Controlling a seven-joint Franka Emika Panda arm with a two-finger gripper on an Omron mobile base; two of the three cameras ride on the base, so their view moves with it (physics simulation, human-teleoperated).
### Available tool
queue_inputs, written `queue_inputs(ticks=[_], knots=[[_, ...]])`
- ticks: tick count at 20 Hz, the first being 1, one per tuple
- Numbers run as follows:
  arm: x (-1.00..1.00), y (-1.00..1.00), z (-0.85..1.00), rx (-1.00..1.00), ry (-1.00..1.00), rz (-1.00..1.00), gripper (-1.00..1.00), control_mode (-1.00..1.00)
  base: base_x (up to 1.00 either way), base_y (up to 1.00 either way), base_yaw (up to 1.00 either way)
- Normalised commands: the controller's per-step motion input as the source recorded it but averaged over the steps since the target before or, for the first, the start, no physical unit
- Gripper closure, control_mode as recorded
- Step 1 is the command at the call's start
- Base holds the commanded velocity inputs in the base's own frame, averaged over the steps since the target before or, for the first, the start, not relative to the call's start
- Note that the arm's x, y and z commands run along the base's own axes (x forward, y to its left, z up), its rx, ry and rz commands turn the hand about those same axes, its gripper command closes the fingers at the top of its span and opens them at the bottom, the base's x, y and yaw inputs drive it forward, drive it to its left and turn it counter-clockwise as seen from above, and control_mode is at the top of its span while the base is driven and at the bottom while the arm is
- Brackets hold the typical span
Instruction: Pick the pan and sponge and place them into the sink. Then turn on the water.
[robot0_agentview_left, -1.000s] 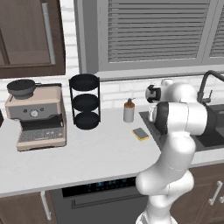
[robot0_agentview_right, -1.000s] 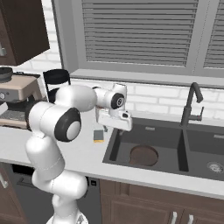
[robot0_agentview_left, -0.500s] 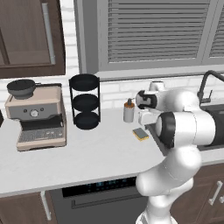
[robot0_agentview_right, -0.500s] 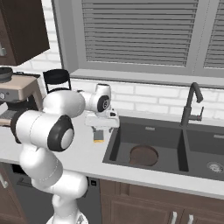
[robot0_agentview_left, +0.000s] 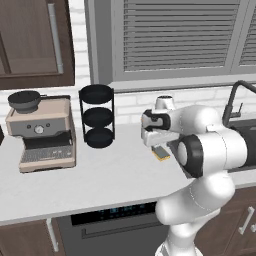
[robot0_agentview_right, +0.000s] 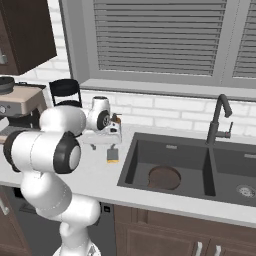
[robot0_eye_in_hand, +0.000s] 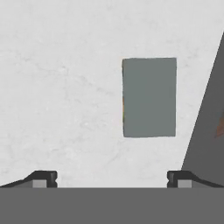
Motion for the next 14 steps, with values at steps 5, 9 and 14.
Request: queue_inputs(ticks=[5, 9, 14], knots=[[0.31, -0.03, 0.00, 0.01, 0.00, 0.00, -1.00, -1.00, 0.00, 0.00, 0.00], [0.04, -0.16, 0.00, 0.03, 0.00, 0.01, -1.00, -1.00, 0.00, 0.00, 0.00], [0.06, -0.17, -0.04, 0.01, 0.00, 0.01, -1.00, -1.00, 0.00, 0.00, 0.00]])
